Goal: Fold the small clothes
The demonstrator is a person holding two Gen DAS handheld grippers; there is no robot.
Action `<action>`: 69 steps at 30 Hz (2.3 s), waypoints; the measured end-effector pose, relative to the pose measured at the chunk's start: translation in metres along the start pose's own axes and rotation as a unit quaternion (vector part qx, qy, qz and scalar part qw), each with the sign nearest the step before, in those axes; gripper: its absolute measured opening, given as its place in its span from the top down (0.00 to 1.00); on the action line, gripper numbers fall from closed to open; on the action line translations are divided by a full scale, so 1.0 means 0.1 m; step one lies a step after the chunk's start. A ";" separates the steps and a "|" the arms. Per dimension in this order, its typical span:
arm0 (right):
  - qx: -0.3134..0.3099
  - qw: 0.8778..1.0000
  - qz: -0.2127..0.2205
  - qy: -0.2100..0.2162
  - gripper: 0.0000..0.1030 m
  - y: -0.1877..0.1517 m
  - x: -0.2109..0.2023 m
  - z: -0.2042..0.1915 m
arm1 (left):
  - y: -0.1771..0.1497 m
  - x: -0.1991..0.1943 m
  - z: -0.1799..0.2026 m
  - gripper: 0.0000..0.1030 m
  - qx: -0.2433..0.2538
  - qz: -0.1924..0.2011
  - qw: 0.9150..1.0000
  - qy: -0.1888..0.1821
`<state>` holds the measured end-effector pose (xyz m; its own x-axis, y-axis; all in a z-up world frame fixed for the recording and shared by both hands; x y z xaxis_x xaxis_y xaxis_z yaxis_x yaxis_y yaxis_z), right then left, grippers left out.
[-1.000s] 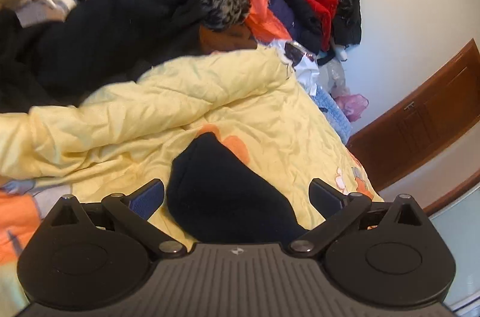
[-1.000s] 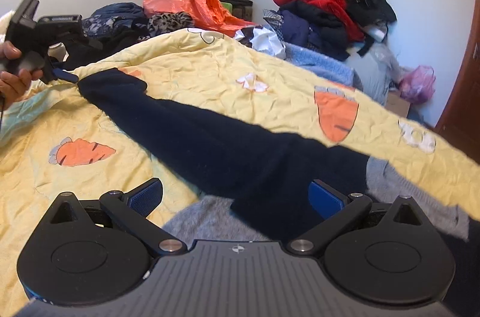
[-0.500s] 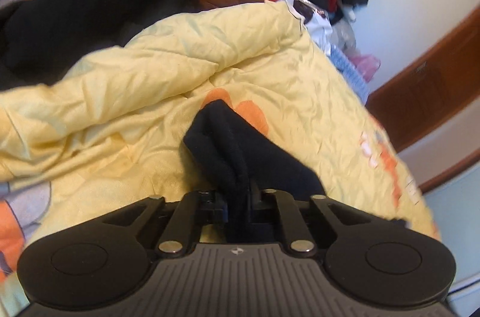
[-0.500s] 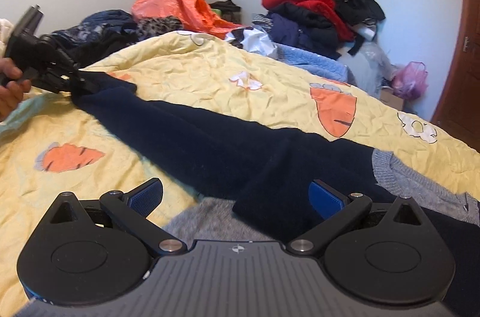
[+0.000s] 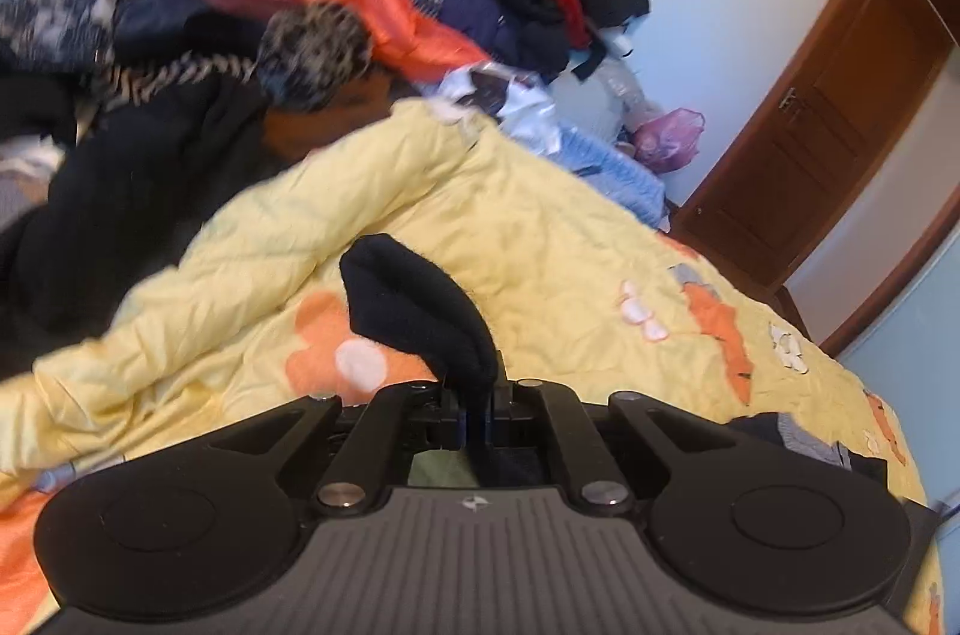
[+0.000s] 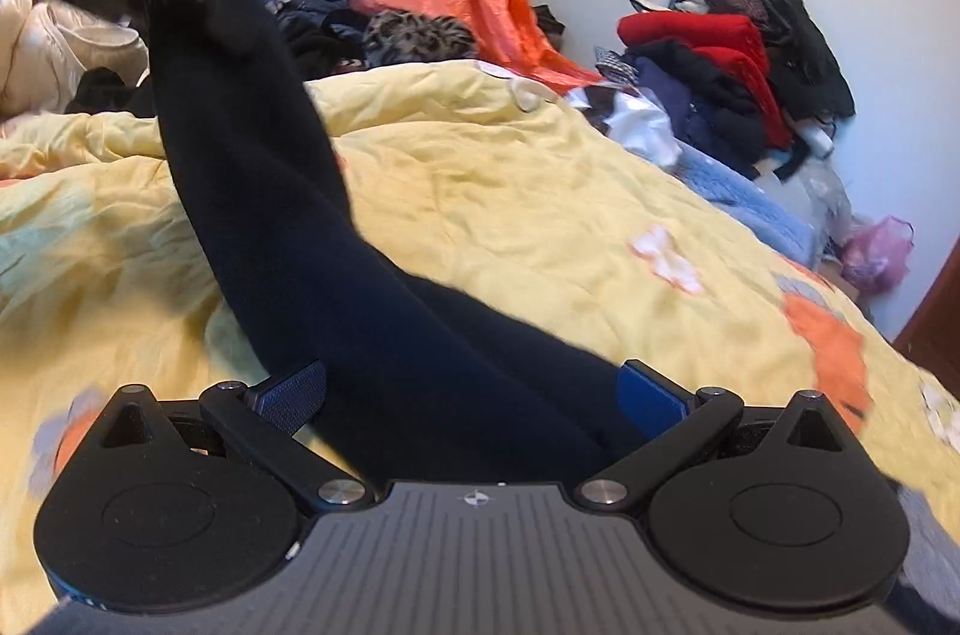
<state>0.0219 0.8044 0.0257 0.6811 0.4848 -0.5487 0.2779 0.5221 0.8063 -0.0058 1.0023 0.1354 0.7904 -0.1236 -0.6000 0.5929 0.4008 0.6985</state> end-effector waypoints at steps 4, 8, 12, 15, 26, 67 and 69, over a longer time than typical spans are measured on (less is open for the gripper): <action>0.014 1.000 -0.026 0.010 0.60 0.09 0.19 -0.08 | 0.03 -0.08 0.18 0.96 0.021 -0.002 1.000 -0.009; 0.021 0.999 -0.032 -0.003 0.91 0.13 0.14 -0.16 | 0.03 -0.05 0.34 0.96 0.036 0.002 0.999 -0.008; 0.037 0.999 -0.013 -0.002 0.91 0.08 0.01 -0.15 | 0.07 -0.11 0.49 0.96 0.040 0.015 0.999 -0.025; 0.065 0.998 0.014 0.000 0.92 0.04 -0.20 -0.05 | 0.12 -0.17 0.63 0.96 0.050 0.020 0.998 -0.032; 0.240 0.968 0.077 -0.008 0.92 -0.34 -1.03 0.94 | 0.16 -0.28 2.04 0.96 0.138 0.003 0.987 -0.087; 0.397 0.910 0.015 -0.121 0.03 -2.80 -2.59 3.17 | -2.38 1.80 5.28 0.33 0.432 -0.145 0.889 0.037; 0.401 0.908 0.018 -0.119 0.03 -2.88 -2.69 3.22 | -2.48 1.79 5.39 0.18 0.422 -0.128 0.897 0.027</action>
<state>-0.0232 0.2974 0.0125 0.7999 0.2771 -0.5323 0.5917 -0.2164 0.7766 0.0711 0.3916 0.0648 0.6173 -0.0609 -0.7844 0.6765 -0.4679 0.5687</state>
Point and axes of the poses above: each gripper's, at about its wrist camera, not at the fingertips, and x roughly the way its jaws point, z to its right, y to its top, the point moved 4 cm from there along x, roughly the way its jaws point, and after that the axes turned 1 degree about y, right-handed, at the moved point
